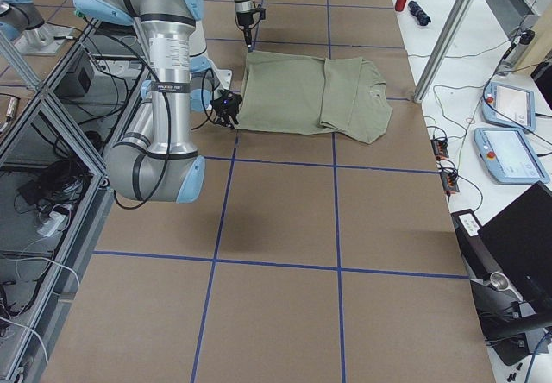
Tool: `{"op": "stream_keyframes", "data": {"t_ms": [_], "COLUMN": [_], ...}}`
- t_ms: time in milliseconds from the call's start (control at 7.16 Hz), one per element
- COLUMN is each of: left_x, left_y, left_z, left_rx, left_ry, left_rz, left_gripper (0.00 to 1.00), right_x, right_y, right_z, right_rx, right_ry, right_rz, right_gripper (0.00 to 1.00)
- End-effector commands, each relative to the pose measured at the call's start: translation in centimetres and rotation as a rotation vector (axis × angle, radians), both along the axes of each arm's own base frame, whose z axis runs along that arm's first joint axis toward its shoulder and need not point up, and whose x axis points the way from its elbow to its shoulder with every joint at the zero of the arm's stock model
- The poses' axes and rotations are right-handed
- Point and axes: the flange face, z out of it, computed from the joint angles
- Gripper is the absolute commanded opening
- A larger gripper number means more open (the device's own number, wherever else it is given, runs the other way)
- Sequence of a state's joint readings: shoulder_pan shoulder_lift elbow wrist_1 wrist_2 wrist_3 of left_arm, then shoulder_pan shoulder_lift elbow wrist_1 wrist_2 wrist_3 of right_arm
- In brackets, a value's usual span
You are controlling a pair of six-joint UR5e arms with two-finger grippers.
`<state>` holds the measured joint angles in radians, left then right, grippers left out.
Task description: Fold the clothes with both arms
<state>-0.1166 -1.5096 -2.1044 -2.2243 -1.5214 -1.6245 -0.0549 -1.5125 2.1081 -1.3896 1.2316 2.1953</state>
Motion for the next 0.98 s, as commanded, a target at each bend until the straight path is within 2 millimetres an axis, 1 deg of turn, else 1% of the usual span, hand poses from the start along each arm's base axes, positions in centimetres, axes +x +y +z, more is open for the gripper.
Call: {"op": "stream_keyframes", "data": {"t_ms": [0,140,279,419,559,698,838], "left_x": [0.0,-0.3,-2.0,-4.6,-8.7,-13.3,-16.7], "left_y": [0.0,0.0,0.3,1.0,1.9,2.2,2.2], "left_z": [-0.2,-0.6,-2.2,-5.4,-10.4,-14.3,-16.6], "left_rx": [0.0,0.001,-0.005,-0.042,-0.073,-0.103,-0.134], "left_ry": [0.005,0.012,0.042,0.043,0.042,0.039,0.045], "left_rz": [-0.002,0.0,0.018,0.087,0.144,0.177,0.21], "left_gripper": [0.0,0.0,0.0,0.0,0.0,0.0,0.0], "right_x": [0.4,2.1,5.5,8.6,11.7,14.6,16.1], "right_y": [-0.3,-0.6,-0.2,0.2,1.1,1.3,-0.2], "right_z": [-0.6,-2.6,-5.6,-9.0,-12.1,-15.1,-17.7], "right_rx": [0.0,-0.001,-0.042,-0.078,-0.102,-0.142,-0.155], "right_ry": [0.002,0.015,0.053,0.06,0.062,0.037,0.026], "right_rz": [0.001,-0.004,-0.042,-0.08,-0.124,-0.161,-0.188], "right_gripper": [0.0,0.0,0.0,0.0,0.0,0.0,0.0]}}
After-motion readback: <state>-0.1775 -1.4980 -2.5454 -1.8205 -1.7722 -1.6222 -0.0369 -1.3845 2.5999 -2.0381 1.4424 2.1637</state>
